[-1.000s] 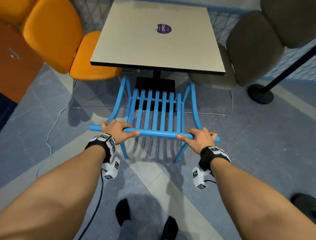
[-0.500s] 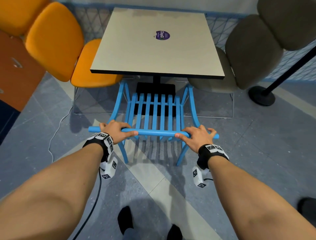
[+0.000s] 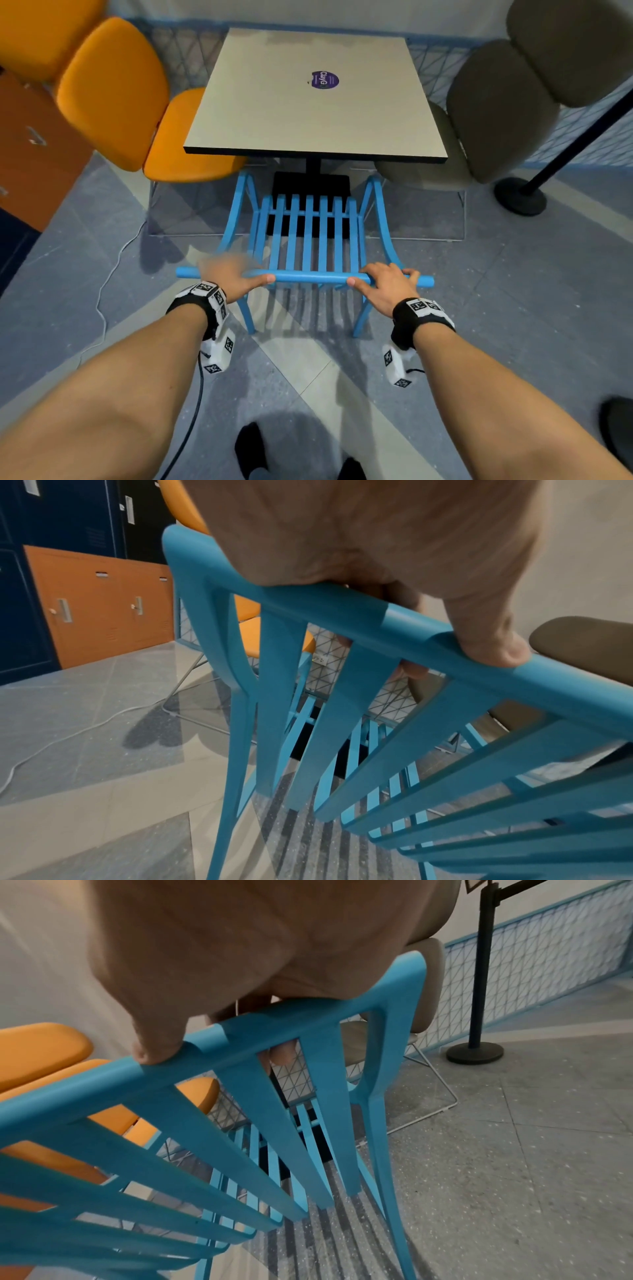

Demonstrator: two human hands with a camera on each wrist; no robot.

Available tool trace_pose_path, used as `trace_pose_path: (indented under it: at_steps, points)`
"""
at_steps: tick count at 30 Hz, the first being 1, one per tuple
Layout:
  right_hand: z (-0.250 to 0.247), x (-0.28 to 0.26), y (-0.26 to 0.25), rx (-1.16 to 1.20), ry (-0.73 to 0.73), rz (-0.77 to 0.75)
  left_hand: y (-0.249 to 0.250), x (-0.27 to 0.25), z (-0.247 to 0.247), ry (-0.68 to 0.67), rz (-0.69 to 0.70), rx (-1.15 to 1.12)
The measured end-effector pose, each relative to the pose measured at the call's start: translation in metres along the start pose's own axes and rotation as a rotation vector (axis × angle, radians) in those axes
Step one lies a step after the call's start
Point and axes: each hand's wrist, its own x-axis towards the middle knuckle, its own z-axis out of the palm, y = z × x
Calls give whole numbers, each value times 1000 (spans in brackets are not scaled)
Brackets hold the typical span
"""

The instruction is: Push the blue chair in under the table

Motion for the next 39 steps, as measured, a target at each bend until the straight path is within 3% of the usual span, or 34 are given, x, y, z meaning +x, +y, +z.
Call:
trace_pose_path:
  at_steps: [15, 31, 39]
  points:
    - [3, 4, -1, 194, 151, 91, -4, 7, 0, -46, 19, 42]
    - [-5, 1, 8, 183, 125, 85, 12, 2, -2, -65, 38, 35]
    - [-12, 2, 7, 69, -5, 51, 18, 4, -5, -110, 1, 25]
